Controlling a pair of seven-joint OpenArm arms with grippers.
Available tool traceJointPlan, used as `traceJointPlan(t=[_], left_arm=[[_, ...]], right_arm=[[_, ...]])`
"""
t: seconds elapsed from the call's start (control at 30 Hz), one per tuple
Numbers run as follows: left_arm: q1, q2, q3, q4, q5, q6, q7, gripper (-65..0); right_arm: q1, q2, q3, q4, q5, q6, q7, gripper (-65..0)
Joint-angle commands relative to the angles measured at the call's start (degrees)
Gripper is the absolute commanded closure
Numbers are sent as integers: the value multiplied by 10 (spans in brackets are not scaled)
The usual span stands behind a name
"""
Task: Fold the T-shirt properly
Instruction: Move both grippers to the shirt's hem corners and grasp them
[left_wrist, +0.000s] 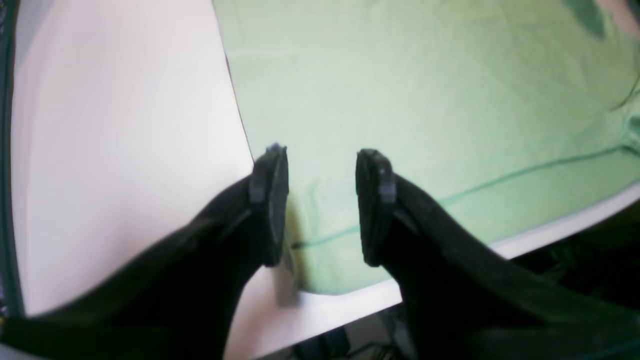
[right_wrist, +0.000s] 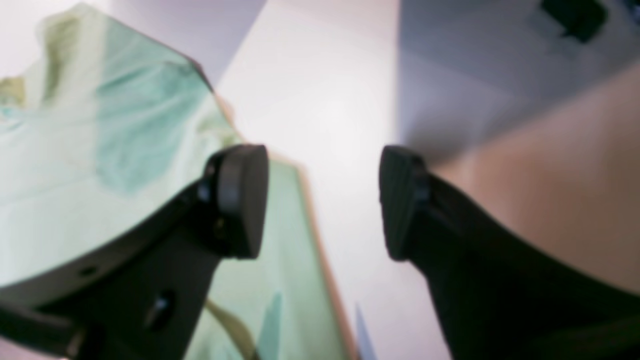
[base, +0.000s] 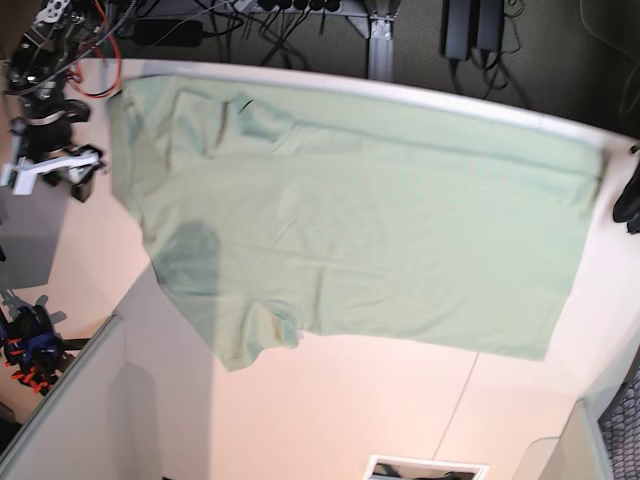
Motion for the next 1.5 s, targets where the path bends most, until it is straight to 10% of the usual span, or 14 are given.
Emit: traceJointPlan(t=[0.0,0.5,1.03,1.47], left_arm=[[-1,-14,-2,7,-2,-5,-14,-264],[-22,-16,106,-14,90,14,-74,-294],[-364,-10,235,-367,136,29,-147,-336],[-561,95,324,-688,199,70,-217,-336]], right_arm=[[29,15,-8,-14,-2,-2,16,-349],[374,4,-105,-515,-88,26,82,-349],[353,-64,-180,-516,-88,35,77,-349],[337,-63,-180,-515,-87,35,83,-349]])
